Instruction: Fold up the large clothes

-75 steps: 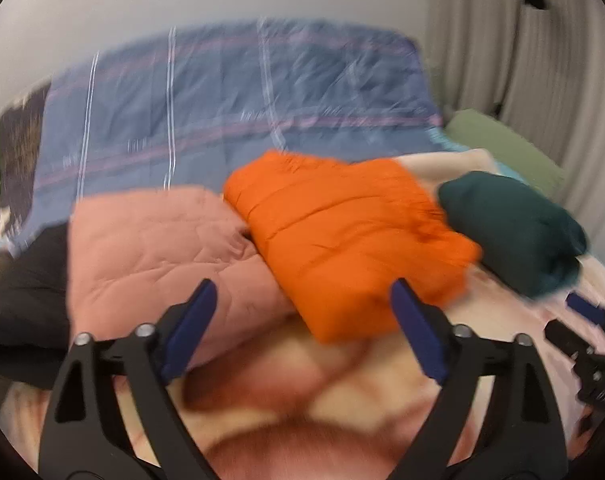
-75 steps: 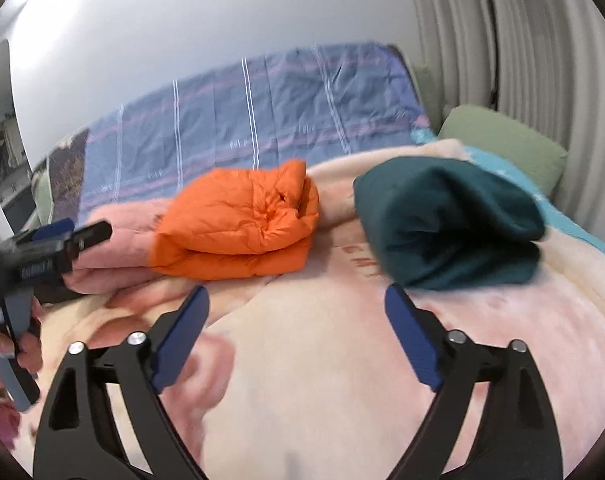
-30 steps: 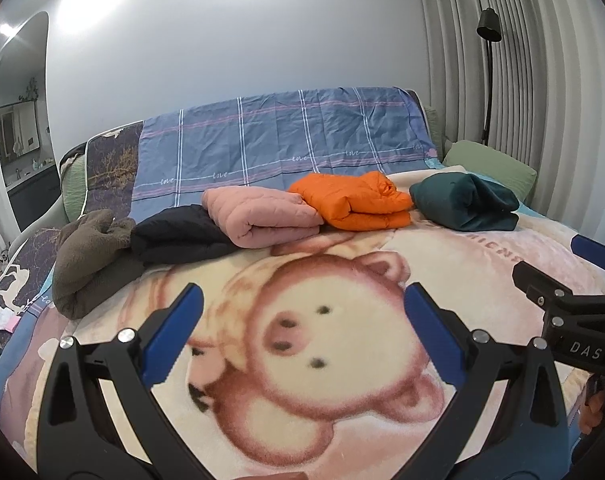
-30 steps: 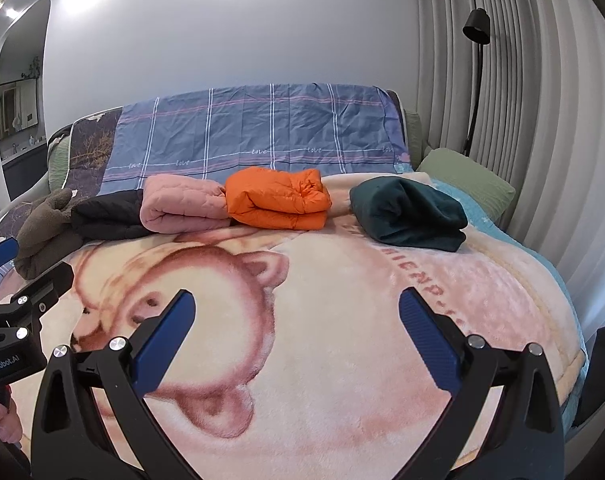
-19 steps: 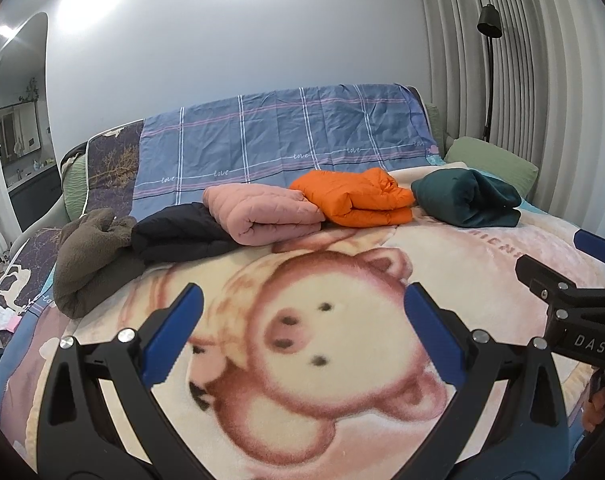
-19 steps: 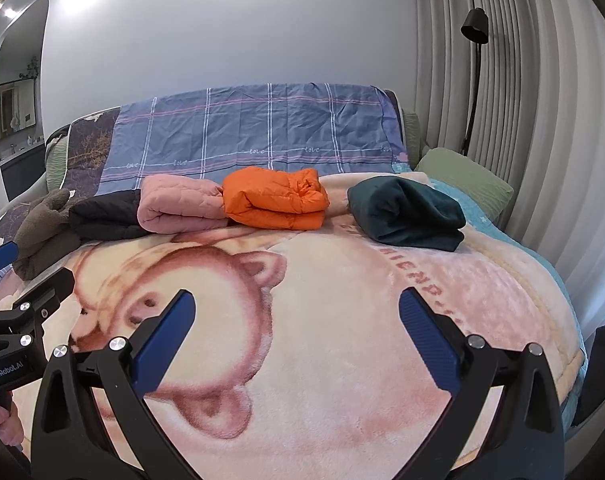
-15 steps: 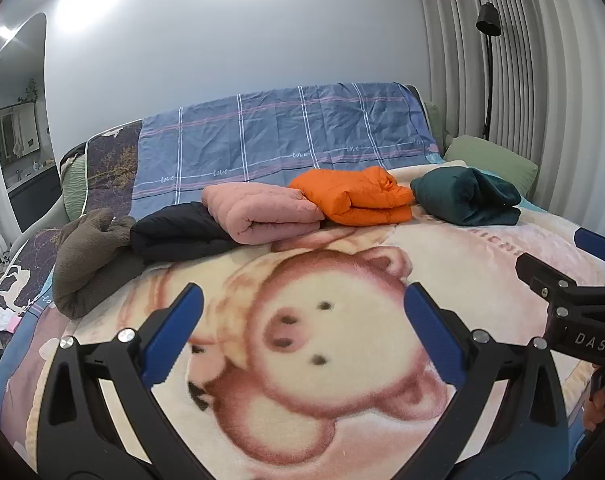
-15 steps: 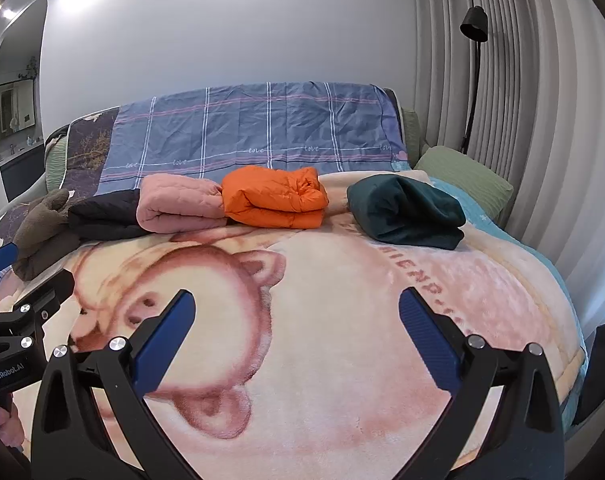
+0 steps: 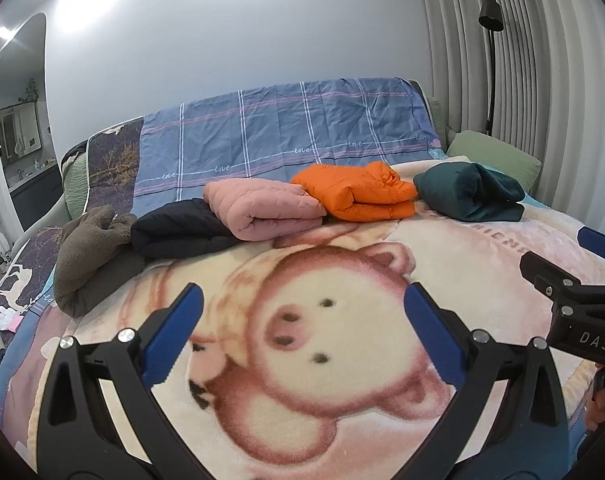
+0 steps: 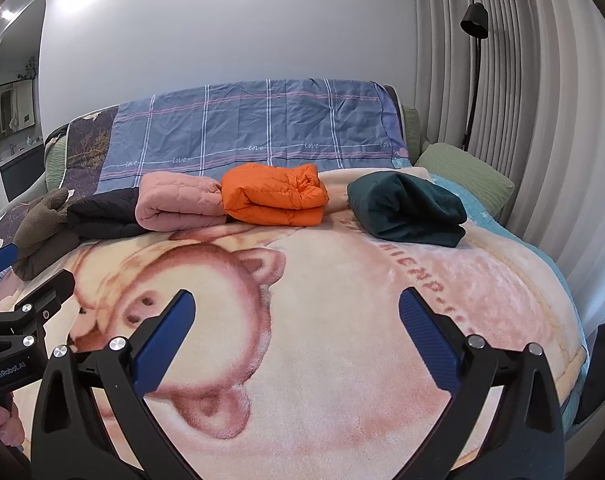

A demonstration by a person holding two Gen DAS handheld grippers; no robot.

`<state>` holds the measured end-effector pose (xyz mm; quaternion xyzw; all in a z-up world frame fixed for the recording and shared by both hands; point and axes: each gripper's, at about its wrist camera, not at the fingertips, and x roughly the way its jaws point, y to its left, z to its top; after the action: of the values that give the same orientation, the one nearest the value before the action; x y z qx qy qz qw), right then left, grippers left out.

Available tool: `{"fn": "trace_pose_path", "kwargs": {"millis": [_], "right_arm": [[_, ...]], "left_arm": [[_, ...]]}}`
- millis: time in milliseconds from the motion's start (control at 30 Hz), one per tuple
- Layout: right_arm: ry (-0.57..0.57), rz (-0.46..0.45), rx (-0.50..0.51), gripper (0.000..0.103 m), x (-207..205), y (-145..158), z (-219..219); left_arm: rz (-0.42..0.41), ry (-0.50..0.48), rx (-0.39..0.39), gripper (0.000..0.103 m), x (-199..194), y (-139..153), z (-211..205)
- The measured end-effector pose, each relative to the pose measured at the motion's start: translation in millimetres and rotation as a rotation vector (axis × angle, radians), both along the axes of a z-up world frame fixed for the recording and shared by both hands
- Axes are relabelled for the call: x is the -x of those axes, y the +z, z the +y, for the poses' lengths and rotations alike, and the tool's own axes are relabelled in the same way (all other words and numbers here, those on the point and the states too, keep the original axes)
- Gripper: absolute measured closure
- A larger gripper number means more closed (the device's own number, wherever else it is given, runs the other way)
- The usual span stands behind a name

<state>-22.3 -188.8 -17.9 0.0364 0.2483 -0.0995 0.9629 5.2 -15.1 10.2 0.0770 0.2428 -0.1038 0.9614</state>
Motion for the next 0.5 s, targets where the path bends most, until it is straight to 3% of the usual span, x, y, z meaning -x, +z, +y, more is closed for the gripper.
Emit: {"fn": "trace_pose_path", "kwargs": {"millis": [500], "right_arm": [[0.005,0.017,0.002,0.001,-6.3,-4.1,2.4]], "left_arm": [[0.012,0.007,-0.009,0.002,-3.9,-2.4,3.3]]}}
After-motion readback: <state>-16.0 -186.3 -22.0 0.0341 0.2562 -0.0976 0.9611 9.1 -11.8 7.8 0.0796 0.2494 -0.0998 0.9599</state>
